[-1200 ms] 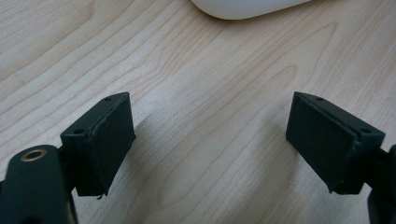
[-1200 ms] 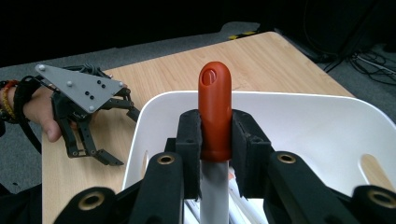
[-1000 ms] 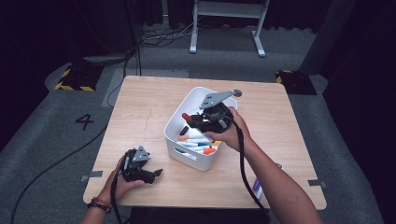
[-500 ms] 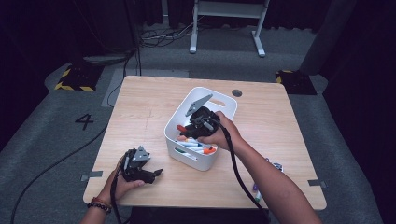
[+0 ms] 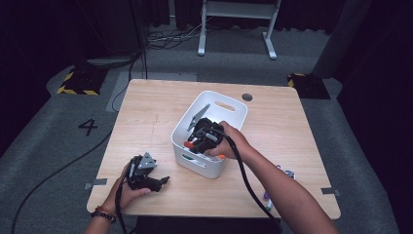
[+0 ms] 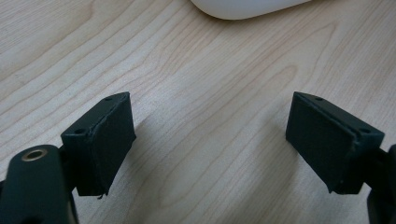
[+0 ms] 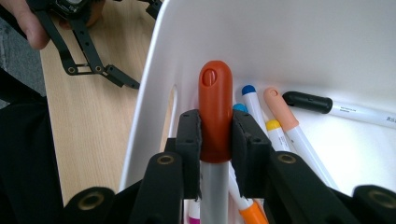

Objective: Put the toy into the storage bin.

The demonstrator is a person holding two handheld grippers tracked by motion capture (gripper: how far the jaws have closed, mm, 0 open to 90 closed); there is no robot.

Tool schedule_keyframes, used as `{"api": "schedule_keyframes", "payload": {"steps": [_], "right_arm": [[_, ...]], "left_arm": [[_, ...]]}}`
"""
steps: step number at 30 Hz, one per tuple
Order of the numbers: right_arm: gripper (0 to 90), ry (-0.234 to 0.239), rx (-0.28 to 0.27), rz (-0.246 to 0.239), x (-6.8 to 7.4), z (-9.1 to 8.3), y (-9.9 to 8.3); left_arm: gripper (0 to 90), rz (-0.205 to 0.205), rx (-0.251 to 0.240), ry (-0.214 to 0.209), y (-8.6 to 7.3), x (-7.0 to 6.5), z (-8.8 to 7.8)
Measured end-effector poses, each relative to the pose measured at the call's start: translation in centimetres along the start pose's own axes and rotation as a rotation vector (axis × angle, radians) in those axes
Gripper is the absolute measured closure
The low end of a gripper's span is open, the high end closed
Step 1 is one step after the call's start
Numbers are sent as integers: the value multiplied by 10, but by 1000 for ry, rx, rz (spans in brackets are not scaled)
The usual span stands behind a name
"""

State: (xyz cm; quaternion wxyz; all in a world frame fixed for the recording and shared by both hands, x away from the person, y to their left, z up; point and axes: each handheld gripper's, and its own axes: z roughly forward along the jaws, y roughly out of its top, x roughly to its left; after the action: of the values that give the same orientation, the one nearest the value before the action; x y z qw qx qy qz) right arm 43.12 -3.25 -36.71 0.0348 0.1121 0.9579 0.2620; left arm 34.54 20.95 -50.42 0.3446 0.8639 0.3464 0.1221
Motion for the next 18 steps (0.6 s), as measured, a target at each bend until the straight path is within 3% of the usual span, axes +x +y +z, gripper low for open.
{"api": "schedule_keyframes", "payload": {"steps": [4, 7, 10, 13, 15, 17, 18], "right_arm": [[744, 12, 16, 3, 2, 2, 0], [743, 18, 41, 50, 6, 0, 0], [743, 31, 45, 47, 7, 0, 1], [743, 22, 7, -10, 5, 2, 1], [743, 31, 17, 16, 6, 0, 1], [742, 29, -3, -4, 4, 1, 0], [738, 21, 8, 11, 4, 0, -1]], "left_arm": [[157, 0, 1, 1, 0, 0, 0], [156, 1, 1, 1, 0, 0, 0], [156, -3, 0, -4, 0, 0, 0], [156, 1, 0, 2, 0, 0, 0], [157, -5, 0, -7, 0, 0, 0], [156, -5, 0, -8, 0, 0, 0], [156, -2, 0, -2, 0, 0, 0]]}}
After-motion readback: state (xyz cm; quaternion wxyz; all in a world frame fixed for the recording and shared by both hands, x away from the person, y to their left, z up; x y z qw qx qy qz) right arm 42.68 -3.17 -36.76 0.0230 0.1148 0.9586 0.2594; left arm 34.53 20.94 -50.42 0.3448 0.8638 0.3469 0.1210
